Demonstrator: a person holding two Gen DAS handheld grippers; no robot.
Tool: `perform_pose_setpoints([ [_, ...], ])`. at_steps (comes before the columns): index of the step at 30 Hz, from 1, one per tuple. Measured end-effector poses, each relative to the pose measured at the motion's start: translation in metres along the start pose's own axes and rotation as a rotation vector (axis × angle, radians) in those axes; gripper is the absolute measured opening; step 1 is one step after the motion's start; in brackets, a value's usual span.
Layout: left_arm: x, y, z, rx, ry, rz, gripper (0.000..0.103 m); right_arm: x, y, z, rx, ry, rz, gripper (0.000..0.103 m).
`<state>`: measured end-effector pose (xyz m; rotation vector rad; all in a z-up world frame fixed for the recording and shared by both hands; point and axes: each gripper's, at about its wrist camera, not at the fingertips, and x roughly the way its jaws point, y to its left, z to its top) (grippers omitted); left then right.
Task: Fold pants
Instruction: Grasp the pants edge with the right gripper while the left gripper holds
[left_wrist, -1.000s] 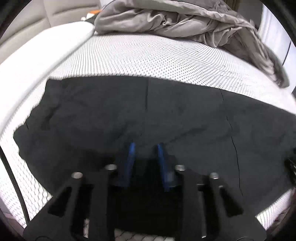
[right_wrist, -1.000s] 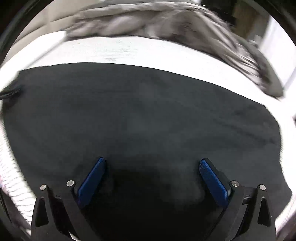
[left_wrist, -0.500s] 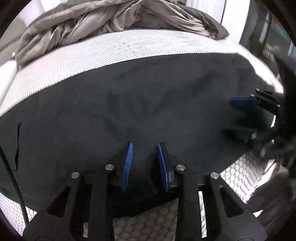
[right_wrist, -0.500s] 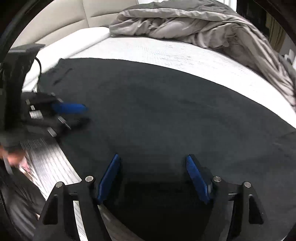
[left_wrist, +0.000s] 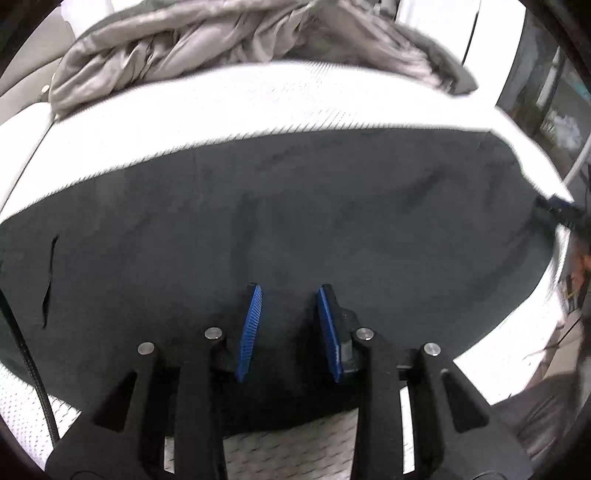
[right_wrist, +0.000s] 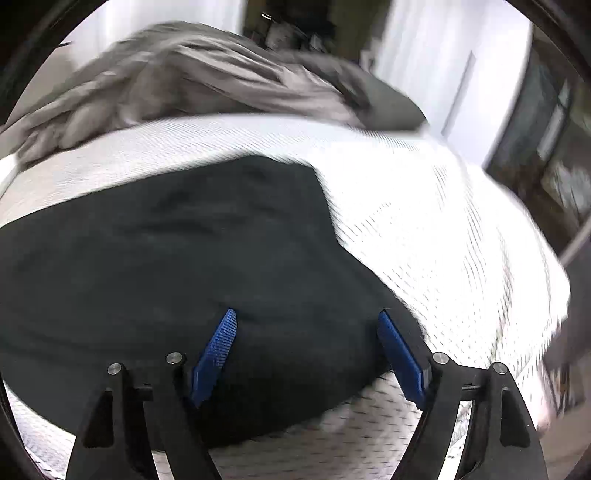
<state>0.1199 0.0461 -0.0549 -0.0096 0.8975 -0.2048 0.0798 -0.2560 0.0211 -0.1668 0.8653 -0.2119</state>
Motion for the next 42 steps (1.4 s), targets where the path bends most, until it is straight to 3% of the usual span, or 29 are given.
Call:
perform_pose_setpoints([
  [2, 0.006, -0.021, 0.013, 0.019, -0.015, -0.029, 0.037, -0.003, 0.045, 0.009, -0.067, -0.017, 0.142, 0.082],
  [4, 0.024, -0.044, 0.024, 0.069, 0.011, -0.040, 0.040, 0.004, 0.096, 0.012, -0.166, 0.023, 0.294, 0.082],
  [5, 0.033, -0.051, 0.026, 0.095, 0.032, -0.028, 0.040, 0.008, 0.116, 0.011, -0.221, 0.037, 0.326, 0.082],
  [7, 0.048, -0.055, 0.028, 0.127, 0.052, 0.019, 0.043, 0.020, 0.146, 0.011, -0.314, 0.042, 0.307, 0.082],
  [9, 0.047, -0.039, 0.028, 0.091, 0.043, 0.033, 0.050, 0.027, 0.143, 0.011, -0.341, 0.043, 0.284, 0.082],
  [11, 0.038, -0.009, 0.025, 0.034, 0.034, 0.077, 0.050, 0.037, 0.108, 0.015, -0.267, 0.044, 0.186, 0.083],
  [13, 0.029, 0.019, 0.018, -0.008, 0.023, 0.125, 0.051, 0.059, 0.067, 0.026, -0.174, 0.041, 0.019, 0.082],
  [14, 0.025, 0.034, 0.013, -0.033, 0.022, 0.163, 0.053, 0.065, 0.046, 0.024, -0.125, 0.042, -0.028, 0.083],
  [16, 0.019, 0.057, 0.007, -0.078, 0.017, 0.162, 0.053, 0.072, 0.028, 0.026, -0.093, 0.031, -0.098, 0.083],
  [21, 0.007, 0.054, 0.022, -0.131, -0.028, 0.153, 0.053, 0.060, 0.047, 0.047, -0.079, 0.003, -0.016, 0.083],
  [23, 0.015, 0.041, 0.035, -0.120, -0.029, 0.118, 0.053, 0.051, 0.081, 0.064, -0.099, -0.016, 0.081, 0.083],
  [25, 0.033, 0.010, 0.053, -0.037, -0.005, 0.102, 0.053, 0.051, 0.129, 0.074, -0.140, -0.002, 0.187, 0.083],
  [28, 0.064, -0.021, 0.067, 0.046, 0.037, 0.130, 0.053, 0.074, 0.200, 0.084, -0.242, 0.049, 0.299, 0.083],
  [31, 0.080, -0.012, 0.070, -0.021, 0.061, 0.107, 0.053, 0.104, 0.246, 0.086, -0.407, 0.042, 0.191, 0.083],
  [34, 0.071, 0.015, 0.067, -0.050, 0.048, 0.113, 0.052, 0.116, 0.207, 0.094, -0.353, 0.041, 0.151, 0.084],
  [35, 0.067, 0.028, 0.062, -0.071, 0.043, 0.082, 0.045, 0.124, 0.182, 0.098, -0.320, 0.036, 0.045, 0.084],
  [36, 0.064, 0.040, 0.059, -0.096, 0.040, 0.048, 0.045, 0.130, 0.162, 0.096, -0.296, 0.036, -0.045, 0.084],
  [38, 0.055, 0.060, 0.052, -0.134, 0.036, 0.116, 0.045, 0.147, 0.107, 0.092, -0.186, 0.067, -0.214, 0.084],
  [40, 0.048, 0.075, 0.048, -0.152, 0.025, 0.167, 0.045, 0.160, 0.050, 0.091, -0.004, 0.094, -0.184, 0.084],
  [42, 0.044, 0.081, 0.049, -0.175, 0.022, 0.174, 0.045, 0.158, 0.027, 0.091, 0.094, 0.091, -0.124, 0.084],
])
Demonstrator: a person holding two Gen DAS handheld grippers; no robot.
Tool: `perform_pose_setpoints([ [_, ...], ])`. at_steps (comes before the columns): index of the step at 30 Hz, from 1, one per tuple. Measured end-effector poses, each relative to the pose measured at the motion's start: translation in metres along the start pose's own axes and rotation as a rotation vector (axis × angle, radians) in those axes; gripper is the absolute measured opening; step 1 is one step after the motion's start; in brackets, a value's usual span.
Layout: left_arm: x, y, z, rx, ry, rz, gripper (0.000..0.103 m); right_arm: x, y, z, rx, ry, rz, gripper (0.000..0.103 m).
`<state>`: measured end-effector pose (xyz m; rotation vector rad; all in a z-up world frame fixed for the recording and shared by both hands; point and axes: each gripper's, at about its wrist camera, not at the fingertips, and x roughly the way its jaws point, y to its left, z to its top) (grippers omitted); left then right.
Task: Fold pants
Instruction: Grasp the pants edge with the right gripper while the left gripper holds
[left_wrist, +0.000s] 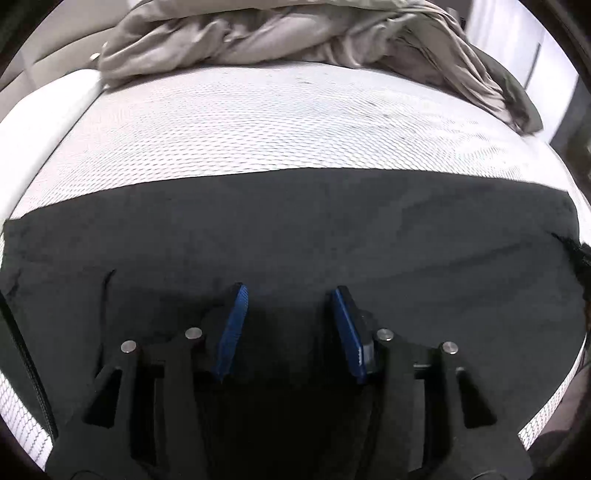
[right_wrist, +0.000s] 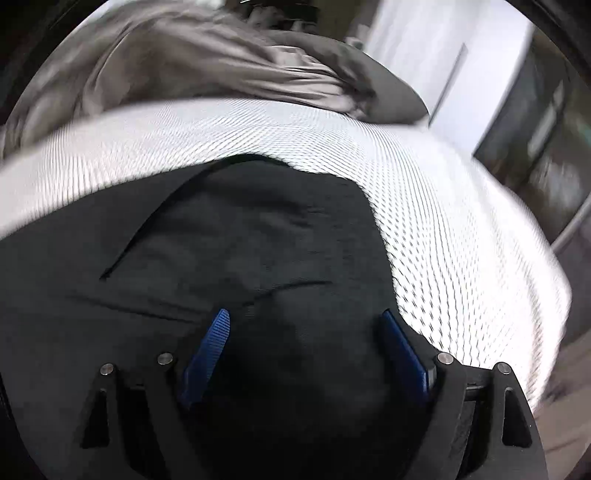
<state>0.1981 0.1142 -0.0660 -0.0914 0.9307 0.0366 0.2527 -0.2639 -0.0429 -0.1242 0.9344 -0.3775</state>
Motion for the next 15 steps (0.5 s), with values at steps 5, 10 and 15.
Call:
perform_pose_setpoints([
  [5, -0.014, -0.015, 0.017, -0.011, -0.049, -0.003, 0.045, -0.029, 0.054, 0.015, -0.162, -0.094, -0.048, 0.083],
  [10, -0.005, -0.058, 0.044, 0.085, -0.062, 0.006, 0.051, -0.047, 0.145, 0.038, -0.282, -0.130, 0.229, 0.083],
  [15, 0.044, -0.059, 0.047, 0.087, 0.048, 0.011, 0.057, -0.033, 0.246, 0.023, -0.424, -0.054, 0.363, 0.083],
])
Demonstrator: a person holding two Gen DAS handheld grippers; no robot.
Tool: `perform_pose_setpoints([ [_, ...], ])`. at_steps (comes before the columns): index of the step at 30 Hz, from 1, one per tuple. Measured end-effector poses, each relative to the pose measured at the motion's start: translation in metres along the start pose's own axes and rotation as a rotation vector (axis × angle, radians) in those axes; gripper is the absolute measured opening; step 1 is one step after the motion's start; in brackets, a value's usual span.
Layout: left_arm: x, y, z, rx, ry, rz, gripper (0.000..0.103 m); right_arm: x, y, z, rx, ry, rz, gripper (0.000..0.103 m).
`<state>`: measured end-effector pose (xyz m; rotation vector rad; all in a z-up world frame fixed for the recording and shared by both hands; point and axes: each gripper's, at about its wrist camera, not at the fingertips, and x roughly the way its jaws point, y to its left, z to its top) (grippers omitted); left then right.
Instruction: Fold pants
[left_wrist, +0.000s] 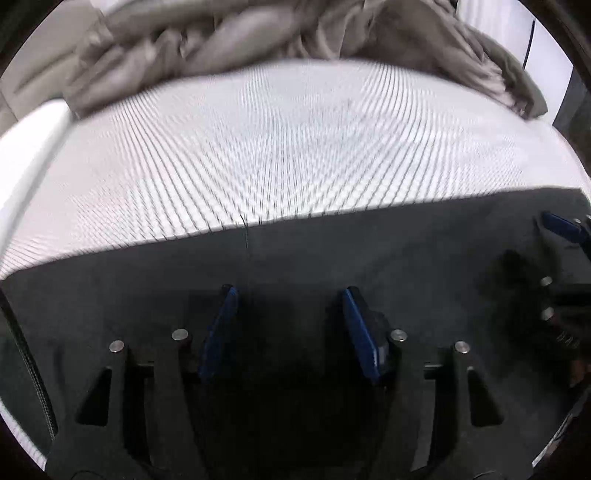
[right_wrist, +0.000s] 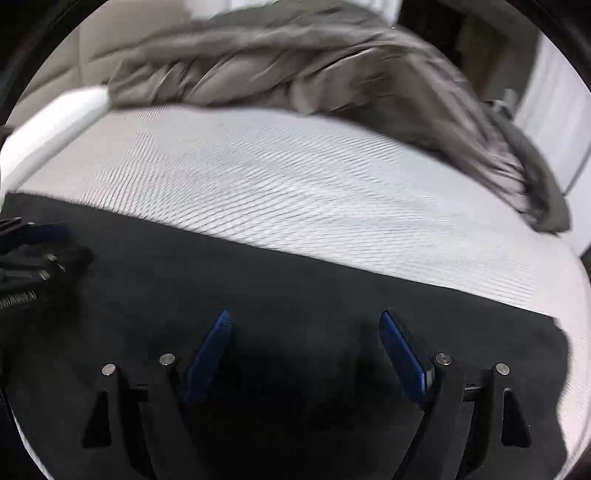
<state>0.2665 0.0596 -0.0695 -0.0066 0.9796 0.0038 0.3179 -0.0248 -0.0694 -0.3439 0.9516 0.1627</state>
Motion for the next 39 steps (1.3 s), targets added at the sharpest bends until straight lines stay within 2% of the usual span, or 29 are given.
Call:
perform_pose_setpoints([
  [1, 0.002, 0.005, -0.001, -0.009, -0.013, -0.023, 0.058, -0.003, 0.020, -0.010, -0.034, 0.023, 0.001, 0.083],
  [3, 0.001, 0.017, 0.002, -0.026, -0.017, -0.052, 0.058, 0.003, 0.017, -0.014, -0.044, 0.038, 0.016, 0.083],
  [4, 0.000, 0.026, 0.003, -0.036, -0.024, -0.036, 0.058, 0.005, 0.001, -0.014, -0.004, 0.040, 0.002, 0.083],
  [6, -0.001, 0.046, 0.004, -0.064, -0.035, 0.014, 0.059, 0.011, -0.046, -0.015, 0.072, 0.050, -0.185, 0.083],
  [7, -0.002, 0.053, 0.003, -0.086, -0.039, 0.010, 0.059, 0.016, -0.077, -0.021, 0.135, 0.067, -0.271, 0.083],
  [9, -0.005, 0.069, 0.000, -0.135, -0.042, 0.033, 0.059, 0.018, -0.133, -0.038, 0.274, 0.105, -0.388, 0.083],
  [10, -0.008, 0.074, -0.002, -0.143, -0.047, 0.050, 0.058, 0.015, -0.159, -0.048, 0.348, 0.111, -0.419, 0.083],
  [11, -0.011, 0.078, -0.003, -0.144, -0.053, 0.049, 0.058, 0.009, -0.178, -0.057, 0.397, 0.094, -0.402, 0.082],
  [13, -0.017, 0.074, -0.007, -0.127, -0.051, 0.109, 0.058, -0.003, -0.190, -0.067, 0.399, 0.098, -0.425, 0.083],
  [14, -0.021, 0.071, -0.009, -0.108, -0.052, 0.126, 0.058, -0.009, -0.189, -0.071, 0.387, 0.094, -0.418, 0.083],
  [15, -0.027, 0.067, -0.010, -0.095, -0.059, 0.099, 0.058, -0.016, -0.187, -0.073, 0.382, 0.083, -0.382, 0.083],
  [18, -0.057, 0.036, -0.026, -0.075, -0.092, -0.075, 0.058, -0.043, -0.161, -0.081, 0.367, 0.010, -0.166, 0.083],
  [20, -0.074, 0.004, -0.040, -0.005, -0.105, -0.178, 0.062, -0.051, -0.123, -0.082, 0.263, -0.011, -0.017, 0.083],
  [21, -0.082, -0.010, -0.050, 0.033, -0.111, -0.211, 0.066, -0.054, -0.107, -0.085, 0.209, -0.009, 0.019, 0.083],
  [22, -0.087, -0.027, -0.059, 0.075, -0.104, -0.236, 0.073, -0.054, -0.091, -0.088, 0.156, 0.001, 0.043, 0.083],
  [23, -0.085, -0.040, -0.066, 0.118, -0.080, -0.251, 0.075, -0.053, -0.076, -0.094, 0.101, 0.022, 0.067, 0.083],
  [24, -0.082, -0.048, -0.071, 0.151, -0.055, -0.246, 0.075, -0.058, -0.061, -0.107, 0.064, 0.038, 0.072, 0.083],
  [26, -0.074, -0.058, -0.082, 0.201, -0.013, -0.167, 0.076, -0.066, -0.058, -0.131, 0.012, 0.054, 0.038, 0.083],
  [29, -0.076, -0.050, -0.091, 0.163, -0.026, -0.146, 0.081, -0.087, -0.097, -0.166, 0.101, 0.065, -0.027, 0.083],
  [32, -0.084, -0.035, -0.094, 0.105, -0.031, -0.136, 0.081, -0.093, -0.161, -0.193, 0.242, 0.086, -0.244, 0.084],
  [33, -0.087, -0.030, -0.095, 0.096, -0.039, -0.113, 0.081, -0.096, -0.177, -0.200, 0.291, 0.082, -0.278, 0.084],
  [34, -0.090, -0.032, -0.093, 0.087, -0.050, -0.085, 0.081, -0.097, -0.195, -0.206, 0.355, 0.075, -0.245, 0.083],
  [35, -0.094, -0.033, -0.091, 0.079, -0.068, -0.073, 0.081, -0.100, -0.207, -0.210, 0.410, 0.059, -0.177, 0.083],
  [38, -0.110, -0.043, -0.086, 0.074, -0.149, -0.095, 0.081, -0.130, -0.215, -0.222, 0.475, -0.024, -0.058, 0.083],
  [39, -0.114, -0.047, -0.082, 0.071, -0.178, -0.102, 0.081, -0.130, -0.215, -0.222, 0.475, -0.024, -0.058, 0.083],
])
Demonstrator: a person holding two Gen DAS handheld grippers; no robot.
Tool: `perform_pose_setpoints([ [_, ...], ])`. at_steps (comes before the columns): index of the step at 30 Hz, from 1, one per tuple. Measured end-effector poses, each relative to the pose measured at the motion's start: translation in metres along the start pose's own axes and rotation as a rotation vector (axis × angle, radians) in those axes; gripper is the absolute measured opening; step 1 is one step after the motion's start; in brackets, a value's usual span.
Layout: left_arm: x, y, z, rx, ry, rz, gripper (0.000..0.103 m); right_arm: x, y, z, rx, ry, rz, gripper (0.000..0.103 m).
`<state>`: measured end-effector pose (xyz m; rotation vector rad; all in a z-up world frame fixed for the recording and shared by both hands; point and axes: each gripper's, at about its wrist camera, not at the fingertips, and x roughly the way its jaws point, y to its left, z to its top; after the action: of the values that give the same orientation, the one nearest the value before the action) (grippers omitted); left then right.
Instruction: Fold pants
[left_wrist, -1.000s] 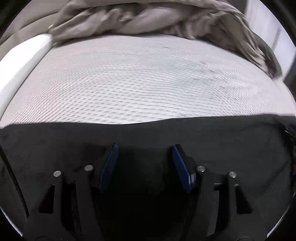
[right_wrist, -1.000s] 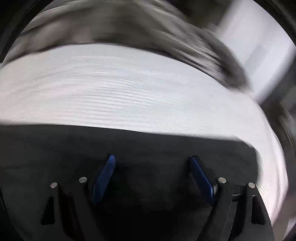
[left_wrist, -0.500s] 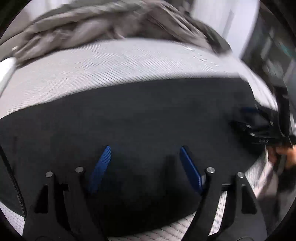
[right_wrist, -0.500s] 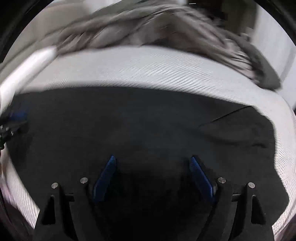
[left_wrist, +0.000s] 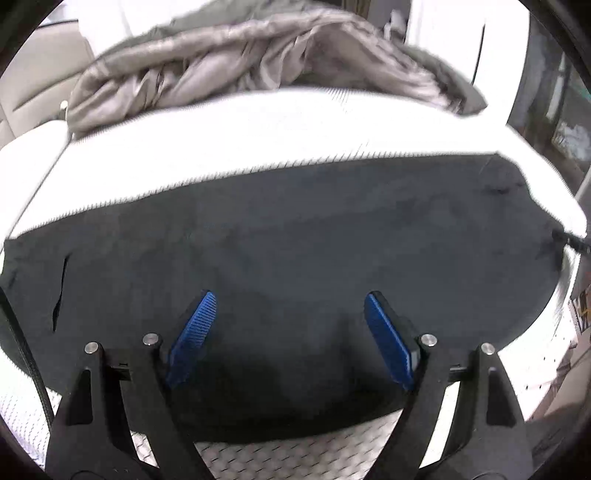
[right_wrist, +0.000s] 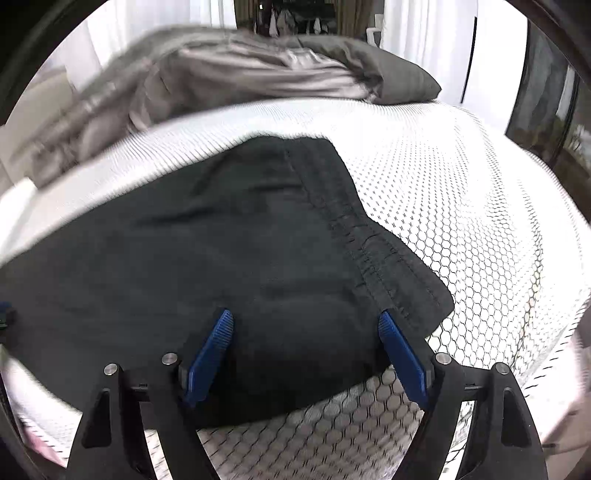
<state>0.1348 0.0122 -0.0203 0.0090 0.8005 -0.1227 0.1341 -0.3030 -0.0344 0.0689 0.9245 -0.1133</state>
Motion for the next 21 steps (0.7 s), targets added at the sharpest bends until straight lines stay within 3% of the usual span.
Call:
perform_pose_setpoints([
  [4, -0.002, -0.014, 0.011, -0.022, -0.024, -0.038, 0.081, -0.011, -0.038, -0.012, 0.116, 0.016, 0.092, 0.083],
  [7, 0.009, -0.019, 0.015, -0.032, 0.010, -0.057, 0.081, -0.012, -0.065, -0.037, 0.276, 0.077, 0.182, 0.083],
  [9, 0.018, -0.024, 0.011, -0.012, 0.051, -0.078, 0.081, -0.003, -0.082, -0.029, 0.349, 0.086, 0.260, 0.083],
  [12, 0.045, -0.035, 0.000, 0.092, 0.188, -0.058, 0.082, 0.002, -0.103, -0.034, 0.466, 0.065, 0.340, 0.085],
  [14, 0.045, -0.040, -0.004, 0.118, 0.153, -0.026, 0.086, 0.003, -0.112, -0.033, 0.524, 0.023, 0.381, 0.085],
  [16, 0.041, -0.038, 0.000, 0.089, 0.140, -0.041, 0.086, 0.006, -0.118, -0.028, 0.562, -0.051, 0.442, 0.084],
  [18, 0.037, -0.036, 0.001, 0.057, 0.113, -0.069, 0.086, 0.009, -0.120, -0.026, 0.575, -0.080, 0.466, 0.079],
  [21, 0.041, -0.037, 0.001, 0.051, 0.133, -0.060, 0.086, 0.017, -0.109, -0.021, 0.559, -0.091, 0.435, 0.054],
])
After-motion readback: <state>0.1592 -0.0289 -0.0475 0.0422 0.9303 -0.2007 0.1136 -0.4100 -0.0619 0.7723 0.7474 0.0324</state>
